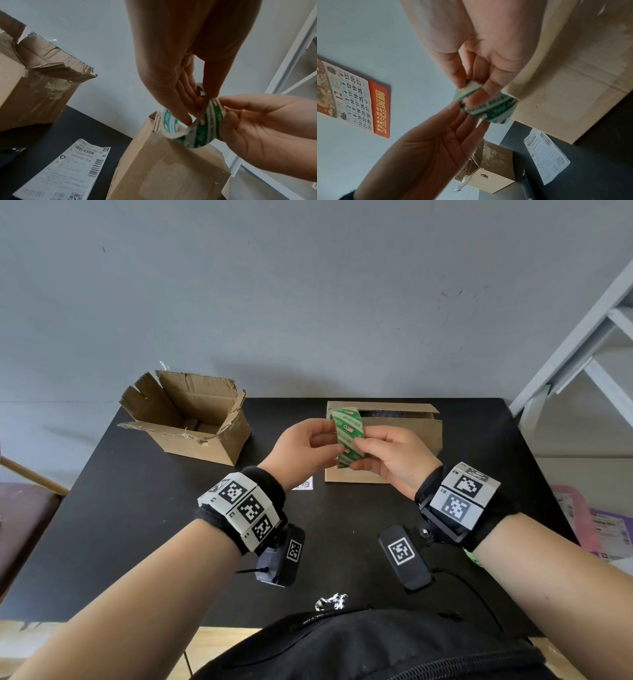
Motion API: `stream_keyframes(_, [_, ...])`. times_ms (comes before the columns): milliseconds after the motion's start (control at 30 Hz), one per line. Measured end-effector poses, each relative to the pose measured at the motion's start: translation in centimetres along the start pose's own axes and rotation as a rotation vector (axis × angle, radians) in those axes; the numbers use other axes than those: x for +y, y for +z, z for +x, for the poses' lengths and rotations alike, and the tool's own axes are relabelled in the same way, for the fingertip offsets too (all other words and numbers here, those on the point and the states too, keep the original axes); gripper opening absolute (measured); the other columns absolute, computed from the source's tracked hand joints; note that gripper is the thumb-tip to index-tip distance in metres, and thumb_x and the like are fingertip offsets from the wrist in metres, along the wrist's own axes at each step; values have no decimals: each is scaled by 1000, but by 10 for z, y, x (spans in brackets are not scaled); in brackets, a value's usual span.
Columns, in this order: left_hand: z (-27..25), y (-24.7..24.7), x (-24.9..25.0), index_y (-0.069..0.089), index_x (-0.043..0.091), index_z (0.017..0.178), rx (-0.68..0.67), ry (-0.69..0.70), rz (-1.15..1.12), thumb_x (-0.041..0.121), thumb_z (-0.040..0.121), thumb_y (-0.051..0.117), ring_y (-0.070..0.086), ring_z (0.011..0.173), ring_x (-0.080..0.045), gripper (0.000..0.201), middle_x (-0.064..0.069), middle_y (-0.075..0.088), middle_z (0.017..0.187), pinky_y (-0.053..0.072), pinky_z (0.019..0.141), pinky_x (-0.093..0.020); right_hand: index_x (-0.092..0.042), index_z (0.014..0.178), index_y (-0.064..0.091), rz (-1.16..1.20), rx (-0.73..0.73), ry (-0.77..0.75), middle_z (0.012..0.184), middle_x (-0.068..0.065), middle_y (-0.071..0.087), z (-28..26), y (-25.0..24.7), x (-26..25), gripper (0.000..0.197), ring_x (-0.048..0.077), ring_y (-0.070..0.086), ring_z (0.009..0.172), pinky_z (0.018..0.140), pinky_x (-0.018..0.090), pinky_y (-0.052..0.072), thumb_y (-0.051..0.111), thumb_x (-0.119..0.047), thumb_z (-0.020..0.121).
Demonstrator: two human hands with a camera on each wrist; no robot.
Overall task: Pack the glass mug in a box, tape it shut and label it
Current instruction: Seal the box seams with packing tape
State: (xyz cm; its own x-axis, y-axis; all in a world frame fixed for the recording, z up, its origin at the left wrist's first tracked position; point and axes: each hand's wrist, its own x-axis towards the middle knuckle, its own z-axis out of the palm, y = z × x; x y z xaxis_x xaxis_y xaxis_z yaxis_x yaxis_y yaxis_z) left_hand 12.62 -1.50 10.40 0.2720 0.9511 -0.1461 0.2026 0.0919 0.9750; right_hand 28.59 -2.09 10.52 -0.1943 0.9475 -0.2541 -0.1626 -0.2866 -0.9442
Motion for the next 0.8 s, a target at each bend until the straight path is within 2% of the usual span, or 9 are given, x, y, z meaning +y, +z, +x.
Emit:
stream_keyframes(167, [0, 0, -1, 55, 11, 124, -2, 12, 20, -2, 92, 53, 67, 97, -14, 35, 2, 68, 103, 55, 89, -32, -2, 103, 63, 7, -25, -1, 98, 10, 65, -2, 1, 1, 22, 21, 64, 87, 70, 24, 57, 48, 7, 90])
stream_keyframes(300, [-1, 1, 0, 54, 9, 125, -11, 40, 24, -3, 92, 51, 66, 97, -14, 35, 1, 67, 104, 54, 88, -30, -5, 96, 65, 11, 25, -3, 98, 13, 64, -1, 0, 1, 15, 23, 64, 87, 65, 24, 59, 51, 0, 91])
stream_keyframes(433, [-1, 4, -1, 54, 14, 120, 17, 69, 98, 2, 94, 50, 65, 99, -13, 29, 0, 67, 107, 53, 90, -31, -6, 100, 65, -64, 35, -1, 95, 9, 65, 0, 0, -2, 13, 18, 65, 82, 60, 21, 57, 56, -8, 91])
stream_keyframes(533, [0, 4, -4, 53, 13, 112, 49, 56, 102, 6, 94, 51, 66, 99, -18, 20, -4, 68, 105, 52, 92, -36, -8, 104, 65, -506, 109, -97, 87, -4, 63, 3, -2, -4, 21, 6, 61, 75, 57, 14, 51, 64, -19, 87])
stream_keyframes(567, [1, 2, -4, 53, 11, 111, 53, 59, 113, 6, 94, 51, 67, 97, -18, 18, -6, 68, 105, 52, 92, -35, -10, 105, 62, -669, 182, -144, 88, -8, 60, 5, -4, -5, 26, 3, 57, 75, 60, 13, 48, 68, -25, 84])
stream_keyframes(633, [1, -1, -3, 56, 10, 111, 28, 70, 182, 8, 95, 50, 66, 91, -11, 17, -5, 68, 104, 53, 90, -26, -16, 113, 55, -855, 300, -277, 104, -8, 53, 6, -6, -8, 46, 6, 52, 93, 78, 20, 44, 76, -30, 75])
stream_keyframes(700, [1, -4, 0, 61, 11, 114, 3, 97, 312, 11, 97, 48, 61, 88, -6, 21, 1, 65, 101, 47, 83, -11, -19, 127, 50, -993, 182, -424, 124, -2, 49, 7, -7, -12, 63, 13, 45, 115, 98, 27, 36, 79, -28, 72])
stream_keyframes(733, [0, -5, 2, 63, 10, 114, -3, 115, 365, 12, 97, 48, 58, 87, -6, 23, 3, 64, 98, 44, 79, -6, -18, 130, 50, -1046, 79, -433, 129, 0, 51, 8, -6, -15, 63, 15, 45, 120, 101, 28, 34, 77, -26, 74])
stream_keyframes(800, [0, -6, 3, 67, 14, 108, 10, 130, 391, 16, 96, 50, 57, 81, -3, 21, 7, 64, 90, 41, 71, -4, -18, 127, 56, -1040, -63, -301, 125, 0, 58, 6, -1, -21, 50, 14, 53, 115, 97, 26, 40, 71, -23, 80])
